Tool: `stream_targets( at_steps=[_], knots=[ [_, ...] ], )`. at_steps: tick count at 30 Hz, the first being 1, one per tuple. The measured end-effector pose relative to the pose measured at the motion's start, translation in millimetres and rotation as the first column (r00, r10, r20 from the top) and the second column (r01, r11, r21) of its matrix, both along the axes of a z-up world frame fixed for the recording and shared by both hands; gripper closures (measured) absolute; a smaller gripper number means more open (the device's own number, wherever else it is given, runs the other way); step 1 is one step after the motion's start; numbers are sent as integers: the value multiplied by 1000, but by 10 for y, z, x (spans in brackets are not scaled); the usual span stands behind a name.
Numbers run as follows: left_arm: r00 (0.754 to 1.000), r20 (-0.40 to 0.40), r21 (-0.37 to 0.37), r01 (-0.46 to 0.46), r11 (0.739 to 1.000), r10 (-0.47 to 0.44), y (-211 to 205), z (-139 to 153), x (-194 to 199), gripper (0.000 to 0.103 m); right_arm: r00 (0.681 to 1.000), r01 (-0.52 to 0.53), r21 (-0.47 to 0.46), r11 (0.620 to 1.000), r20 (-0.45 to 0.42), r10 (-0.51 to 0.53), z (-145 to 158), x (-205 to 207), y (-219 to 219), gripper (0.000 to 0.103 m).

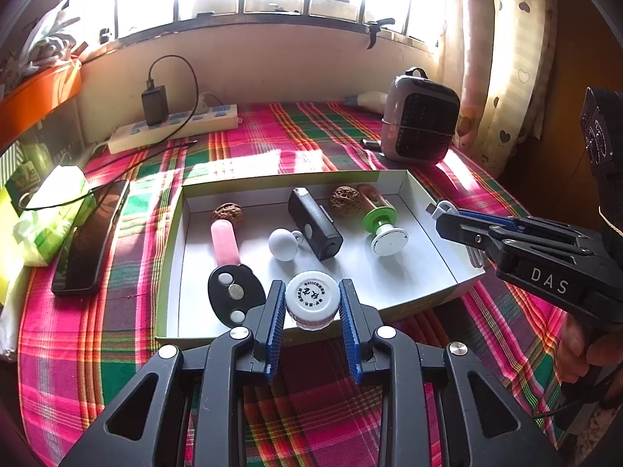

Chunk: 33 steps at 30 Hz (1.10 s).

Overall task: Organize objects
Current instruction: 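Carry the white container and white cable with both tools into the box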

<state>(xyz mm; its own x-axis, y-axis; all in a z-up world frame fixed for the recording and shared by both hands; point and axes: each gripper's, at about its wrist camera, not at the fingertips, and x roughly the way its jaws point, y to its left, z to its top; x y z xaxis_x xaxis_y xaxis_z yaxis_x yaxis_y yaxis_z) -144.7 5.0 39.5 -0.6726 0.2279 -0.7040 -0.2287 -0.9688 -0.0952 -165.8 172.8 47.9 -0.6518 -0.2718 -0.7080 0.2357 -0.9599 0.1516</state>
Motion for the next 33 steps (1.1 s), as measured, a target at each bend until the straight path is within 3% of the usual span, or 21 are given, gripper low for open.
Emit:
stream_targets(
  at_steps=[14,33],
  knots=[
    [1000,27,-4,7,1000,-7,87,-88,-190,78,997,48,33,998,56,-50,-151,-379,-32,83],
    [998,57,-17,3,1000,-2,120,-219,-371,78,993,59,68,996,94,-66,-294,-529,-103,83]
  ],
)
